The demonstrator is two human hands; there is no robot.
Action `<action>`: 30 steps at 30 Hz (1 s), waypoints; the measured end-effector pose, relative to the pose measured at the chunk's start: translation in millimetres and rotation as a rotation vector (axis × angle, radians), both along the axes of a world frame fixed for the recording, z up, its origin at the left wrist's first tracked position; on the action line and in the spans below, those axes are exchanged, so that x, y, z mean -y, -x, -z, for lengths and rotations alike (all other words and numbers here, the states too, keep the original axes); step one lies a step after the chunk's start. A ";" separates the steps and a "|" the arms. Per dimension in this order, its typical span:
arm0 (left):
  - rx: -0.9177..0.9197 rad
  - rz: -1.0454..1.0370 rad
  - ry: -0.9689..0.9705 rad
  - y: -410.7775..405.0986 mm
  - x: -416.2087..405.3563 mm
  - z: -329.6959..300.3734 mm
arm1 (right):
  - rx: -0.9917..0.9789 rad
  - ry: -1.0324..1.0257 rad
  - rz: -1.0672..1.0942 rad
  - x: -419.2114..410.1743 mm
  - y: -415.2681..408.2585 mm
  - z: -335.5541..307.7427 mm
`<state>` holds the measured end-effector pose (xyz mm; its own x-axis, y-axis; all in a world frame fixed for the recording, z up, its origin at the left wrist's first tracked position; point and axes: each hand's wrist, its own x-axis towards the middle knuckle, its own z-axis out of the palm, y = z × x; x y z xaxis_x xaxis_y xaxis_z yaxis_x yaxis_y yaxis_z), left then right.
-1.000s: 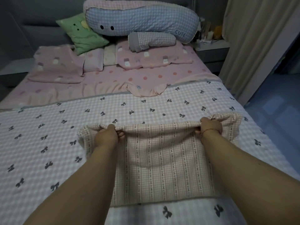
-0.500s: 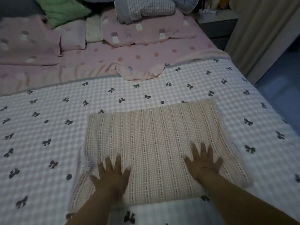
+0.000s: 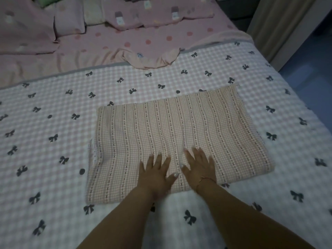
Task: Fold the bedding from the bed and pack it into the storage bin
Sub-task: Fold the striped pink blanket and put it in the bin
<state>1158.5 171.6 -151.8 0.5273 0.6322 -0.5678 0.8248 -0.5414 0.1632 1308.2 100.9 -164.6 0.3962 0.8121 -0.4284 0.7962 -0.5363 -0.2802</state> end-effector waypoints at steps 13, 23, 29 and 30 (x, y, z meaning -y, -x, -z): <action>-0.062 0.248 -0.182 20.4 10.9 -36.1 | -1.018 -0.299 1.540 26.7 38.7 -21.0; -0.075 0.340 -0.131 21.8 79.7 -83.9 | -0.995 -0.307 1.469 74.4 24.7 -32.8; 0.059 0.508 0.147 1.5 203.6 -102.3 | -0.520 0.087 1.357 183.3 5.0 -67.8; 0.077 0.519 0.199 -3.4 219.0 -101.8 | -0.470 0.073 1.379 198.3 1.7 -71.7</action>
